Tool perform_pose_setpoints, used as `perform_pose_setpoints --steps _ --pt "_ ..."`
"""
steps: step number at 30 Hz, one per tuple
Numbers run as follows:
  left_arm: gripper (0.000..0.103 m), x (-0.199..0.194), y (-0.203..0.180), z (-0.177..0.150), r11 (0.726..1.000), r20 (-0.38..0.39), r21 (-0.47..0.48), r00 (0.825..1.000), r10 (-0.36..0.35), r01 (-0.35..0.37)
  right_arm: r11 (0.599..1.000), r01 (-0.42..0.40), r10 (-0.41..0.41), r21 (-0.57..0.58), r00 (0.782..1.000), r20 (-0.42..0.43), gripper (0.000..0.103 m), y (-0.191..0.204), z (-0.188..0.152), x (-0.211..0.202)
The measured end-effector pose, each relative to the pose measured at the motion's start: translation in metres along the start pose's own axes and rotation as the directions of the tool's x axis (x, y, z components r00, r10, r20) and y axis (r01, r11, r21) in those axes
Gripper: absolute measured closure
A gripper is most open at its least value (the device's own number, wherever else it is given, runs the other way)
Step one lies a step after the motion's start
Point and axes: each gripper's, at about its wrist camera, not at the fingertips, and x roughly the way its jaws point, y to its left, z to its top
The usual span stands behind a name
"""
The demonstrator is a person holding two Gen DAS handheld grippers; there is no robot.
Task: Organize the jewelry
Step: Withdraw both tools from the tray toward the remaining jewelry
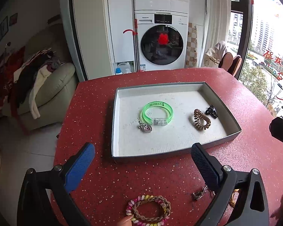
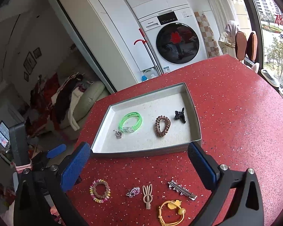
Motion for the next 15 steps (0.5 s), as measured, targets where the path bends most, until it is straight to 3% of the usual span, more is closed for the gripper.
perform_pose_setpoints --steps 5,15 --pt "0.000 -0.010 -0.001 -0.022 0.999 -0.030 -0.001 0.999 -0.034 0.034 0.998 0.052 -0.053 -0.019 0.998 -0.026 0.000 -0.003 -0.011 -0.008" --pt "0.000 -0.020 0.002 -0.068 1.000 -0.085 -0.009 0.996 -0.002 0.002 0.998 0.056 -0.058 -0.025 0.993 -0.105 0.000 -0.012 -0.044 -0.017"
